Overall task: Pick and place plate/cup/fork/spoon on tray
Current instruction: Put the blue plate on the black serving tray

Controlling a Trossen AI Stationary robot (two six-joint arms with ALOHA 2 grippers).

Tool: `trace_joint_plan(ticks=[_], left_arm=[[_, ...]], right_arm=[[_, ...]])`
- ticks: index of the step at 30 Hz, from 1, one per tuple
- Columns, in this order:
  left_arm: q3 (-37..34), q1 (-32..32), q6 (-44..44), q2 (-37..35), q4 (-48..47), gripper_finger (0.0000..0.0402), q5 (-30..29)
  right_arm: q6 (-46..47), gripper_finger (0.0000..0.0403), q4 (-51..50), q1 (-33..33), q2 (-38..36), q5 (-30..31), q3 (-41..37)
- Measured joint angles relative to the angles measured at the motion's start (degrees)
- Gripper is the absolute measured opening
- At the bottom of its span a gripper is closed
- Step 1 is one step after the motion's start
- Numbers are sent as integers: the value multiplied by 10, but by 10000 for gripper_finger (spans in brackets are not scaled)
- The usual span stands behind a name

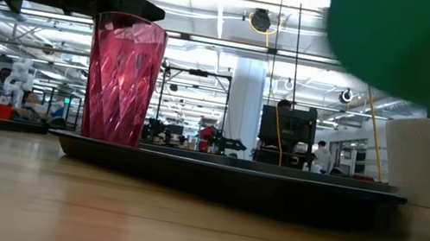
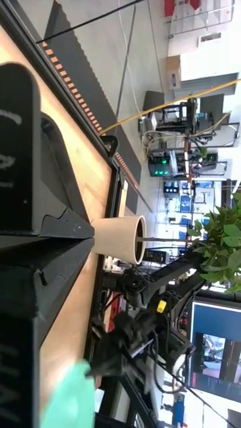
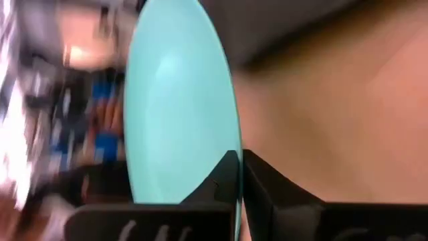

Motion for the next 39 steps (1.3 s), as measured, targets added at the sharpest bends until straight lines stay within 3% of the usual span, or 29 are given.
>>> trace_joint_plan(ticks=[6, 11, 19, 29, 39], left_arm=[[0, 0, 0, 0, 0, 3, 0], [0, 0, -1, 0, 1, 3, 0], [0, 0, -15, 0, 8, 3, 0], [0, -14, -13, 0, 41, 3, 6], [0, -46, -20, 0, 45, 3, 19]], right_arm=[[62, 0, -44, -13, 10, 160, 0], [67, 0, -45, -59, 15, 201, 0], [67, 0, -32, -152, 40, 182, 0], [3, 0, -38, -282, 145, 85, 59], [-40, 1, -24, -358, 210, 32, 66]])
